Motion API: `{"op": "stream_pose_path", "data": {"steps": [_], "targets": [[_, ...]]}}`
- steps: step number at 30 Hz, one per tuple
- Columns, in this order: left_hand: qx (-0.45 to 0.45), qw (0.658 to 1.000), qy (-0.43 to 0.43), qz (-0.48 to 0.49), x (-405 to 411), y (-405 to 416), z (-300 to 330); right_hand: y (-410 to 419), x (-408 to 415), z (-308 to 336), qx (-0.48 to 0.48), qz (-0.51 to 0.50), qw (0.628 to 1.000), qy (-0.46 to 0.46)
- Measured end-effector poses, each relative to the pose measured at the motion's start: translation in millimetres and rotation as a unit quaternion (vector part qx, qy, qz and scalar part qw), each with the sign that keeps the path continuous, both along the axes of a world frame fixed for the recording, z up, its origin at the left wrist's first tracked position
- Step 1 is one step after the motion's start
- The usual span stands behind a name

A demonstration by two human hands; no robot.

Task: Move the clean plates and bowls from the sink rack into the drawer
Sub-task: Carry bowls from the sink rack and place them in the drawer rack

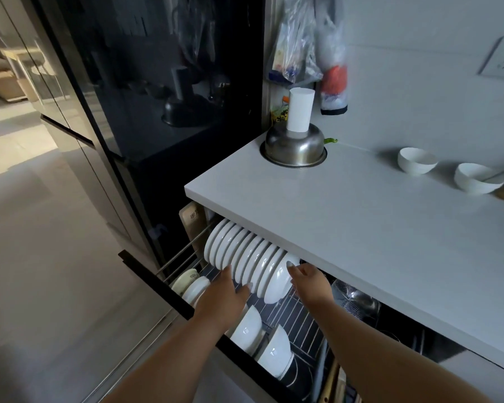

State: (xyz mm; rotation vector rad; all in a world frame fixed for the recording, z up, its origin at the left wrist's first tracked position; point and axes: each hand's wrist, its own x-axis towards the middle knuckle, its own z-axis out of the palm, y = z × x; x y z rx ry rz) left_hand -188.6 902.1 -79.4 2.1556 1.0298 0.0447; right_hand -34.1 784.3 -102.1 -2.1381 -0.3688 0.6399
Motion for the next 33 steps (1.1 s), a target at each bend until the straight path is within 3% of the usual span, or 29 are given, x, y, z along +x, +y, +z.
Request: {"op": "stream_pose_path", "data": {"steps": [9,13,17,20,22,25,28,31,33], "targets": [[0.012,1.000,0.001,0.024,17.2,-7.7,3.3,-39.9,11.4,32.4,-0.016,-0.018,0.997,-0.067],[0.027,0.995,0.047,-0.081,21.6,-11.9,-3.3,-55.7,24.0,30.2,-0.083,0.003,0.984,-0.157],[0.091,0.967,0.134,-0.196,27.9,-31.7,0.9,-64.1,14.3,20.4,-0.140,0.087,0.967,-0.195],[0.061,0.947,0.162,-0.269,20.4,-35.7,4.0,-63.0,0.0,14.8,-0.148,0.132,0.958,-0.206],[0.055,0.915,0.213,-0.337,7.7,-35.1,1.2,-62.9,-13.6,11.4,-0.149,0.139,0.957,-0.207],[0.115,0.869,0.264,-0.403,-5.1,-34.2,-2.7,-63.8,-29.0,13.8,-0.149,0.120,0.962,-0.197],[0.171,0.863,0.244,-0.408,-10.5,-34.7,-5.8,-64.4,-36.7,12.9,-0.150,0.108,0.961,-0.207],[0.264,0.876,0.152,-0.375,-11.5,-37.2,-13.1,-65.6,-46.8,9.3,-0.151,0.100,0.961,-0.210],[0.256,0.878,0.135,-0.381,-9.4,-35.2,-15.8,-66.6,-52.4,8.8,-0.152,0.102,0.960,-0.213]]}}
